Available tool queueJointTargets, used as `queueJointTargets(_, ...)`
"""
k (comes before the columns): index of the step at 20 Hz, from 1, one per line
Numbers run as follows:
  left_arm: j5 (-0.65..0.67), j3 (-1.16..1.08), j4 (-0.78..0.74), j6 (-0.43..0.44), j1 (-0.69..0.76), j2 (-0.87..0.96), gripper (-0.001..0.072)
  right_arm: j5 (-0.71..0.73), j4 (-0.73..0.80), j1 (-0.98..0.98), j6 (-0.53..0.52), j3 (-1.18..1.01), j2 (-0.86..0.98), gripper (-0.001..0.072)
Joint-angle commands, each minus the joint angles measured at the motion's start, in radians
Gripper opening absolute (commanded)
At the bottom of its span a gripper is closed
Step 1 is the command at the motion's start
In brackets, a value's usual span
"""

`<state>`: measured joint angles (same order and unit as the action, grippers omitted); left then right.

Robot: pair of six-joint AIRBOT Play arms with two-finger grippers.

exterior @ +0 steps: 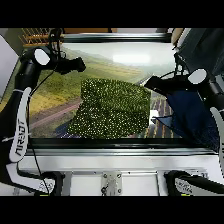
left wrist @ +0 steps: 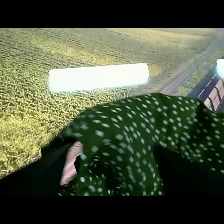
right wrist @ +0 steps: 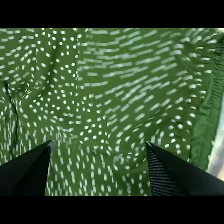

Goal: Fold the clothes and pants, and hang the long-sleeved shirts on hangers.

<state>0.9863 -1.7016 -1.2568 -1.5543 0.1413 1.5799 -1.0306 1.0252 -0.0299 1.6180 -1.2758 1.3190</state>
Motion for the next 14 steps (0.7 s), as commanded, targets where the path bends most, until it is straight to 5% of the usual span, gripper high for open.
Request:
queueJointTargets(1,0.095,-0.168,-0.001,-0.052,-0.029,0.165,0.0673,0.247,-0.014,0.018,-0.025,-0.031,0.075,0.0621)
queueJointTargets(3,0.192,-0.177,-0.002,-0.051,-0.113,0.117,0.0673,0.249,-0.002,0.073,-0.026,-0.04,-0.003,0.0621)
queueJointTargets(6,0.193,0.121,-0.009,-0.05,-0.215,-0.077,0.0673,0.114,0.15,0.082,-0.025,-0.013,-0.141,0.0621)
queueJointTargets(11,0.142,0.793,0.011,-0.06,-0.333,-0.339,0.0672,0.0,0.163,0.082,-0.025,0.103,-0.311,0.0621)
queueJointTargets(14,-0.005,1.138,0.19,-0.058,-0.428,-0.437,0.0673,0.0,0.144,0.082,-0.025,0.148,-0.361,0.0622)
